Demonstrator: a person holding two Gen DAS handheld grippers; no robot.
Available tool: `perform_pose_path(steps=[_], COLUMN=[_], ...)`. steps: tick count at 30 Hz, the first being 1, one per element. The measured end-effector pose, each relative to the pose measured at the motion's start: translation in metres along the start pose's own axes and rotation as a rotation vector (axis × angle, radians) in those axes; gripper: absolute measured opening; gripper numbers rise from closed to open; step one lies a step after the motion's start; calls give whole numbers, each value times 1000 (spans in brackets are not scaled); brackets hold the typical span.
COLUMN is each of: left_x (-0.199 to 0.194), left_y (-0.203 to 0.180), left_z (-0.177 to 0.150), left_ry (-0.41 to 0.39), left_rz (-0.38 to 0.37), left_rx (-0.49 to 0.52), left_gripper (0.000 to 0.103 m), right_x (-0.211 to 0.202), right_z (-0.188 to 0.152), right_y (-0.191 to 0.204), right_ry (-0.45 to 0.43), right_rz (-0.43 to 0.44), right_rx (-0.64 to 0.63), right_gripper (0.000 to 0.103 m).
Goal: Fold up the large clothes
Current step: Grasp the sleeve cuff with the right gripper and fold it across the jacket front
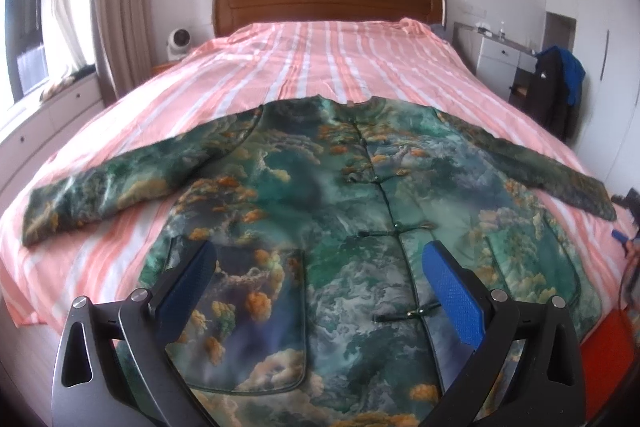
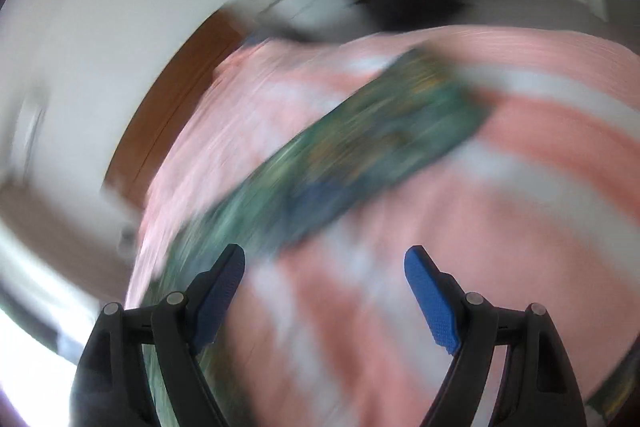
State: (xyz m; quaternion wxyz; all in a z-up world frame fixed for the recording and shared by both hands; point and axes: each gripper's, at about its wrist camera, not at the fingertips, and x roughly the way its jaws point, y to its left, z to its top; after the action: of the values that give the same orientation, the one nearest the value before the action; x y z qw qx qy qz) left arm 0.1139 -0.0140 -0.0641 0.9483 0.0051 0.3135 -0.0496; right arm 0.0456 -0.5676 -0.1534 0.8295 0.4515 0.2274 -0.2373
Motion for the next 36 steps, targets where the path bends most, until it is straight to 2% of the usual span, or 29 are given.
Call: perform_pose_path(steps=[2,4,5,6,7,8,9,10,12,15,17,18,20,22,24,26,28,30,31,32,36], left_x=[4,9,11,13,16,19,20,20,18,23,26,26,24,23,23,23,25,27,29,30,30], left_y=[3,5,6,7,7,9,10,13,19,26,31,35,41,49,55,60,62,62,62,62,63], left_z=[-1,-3,-4,-6,-8,-10,-12,-14,-17,-18,-18,-19,-21,-23,-25,-29,-32,-36,-38,-38,-37], left_ry=[13,22,23,21,25,34,40,41,21,23,27,24,14,7,3,-2,-3,-2,5,9,5], left_rz=[-1,-1,1,5,14,26,31,35,46,54,50,49,55,65,68,77,81,83,85,83,59], left_rx=[-17,-33,-37,-38,-36,-32,-29,-29,-37,-49,-65,-76,-92,-107,-119,-125,-120,-103,-91,-86,-102], left_gripper=[103,103,103,103,103,103,103,103,103,103,103,103,103,103,103,103,103,103,103,103,103], right_x=[22,38,46,54,61,67,70,69,62,44,35,32,33,43,62,87,115,145,158,159,140], right_z=[26,40,49,57,63,69,72,74,77,68,45,28,-9,-49,-95,-142,-189,-228,-246,-258,-281], right_y=[-35,-50,-50,-48,-45,-41,-34,-23,12,106,185,229,297,349,391,418,432,431,427,420,406], right_ry=[-1,-3,-17,-19,-12,-11,-18,-28,-58,-70,-55,-44,-13,25,63,121,193,348,427,453,437], right_rz=[-47,-25,-10,4,-6,-54,-106,-136,-106,36,156,225,309,366,384,386,361,344,335,325,325], right_rx=[133,209,220,214,208,193,169,140,71,-127,-277,-356,-474,-552,-633,-680,-722,-745,-736,-729,-773], right_gripper=[80,79,75,62,53,29,17,17,15,15,15,15,15,15,15,15,23,75,79,79,80])
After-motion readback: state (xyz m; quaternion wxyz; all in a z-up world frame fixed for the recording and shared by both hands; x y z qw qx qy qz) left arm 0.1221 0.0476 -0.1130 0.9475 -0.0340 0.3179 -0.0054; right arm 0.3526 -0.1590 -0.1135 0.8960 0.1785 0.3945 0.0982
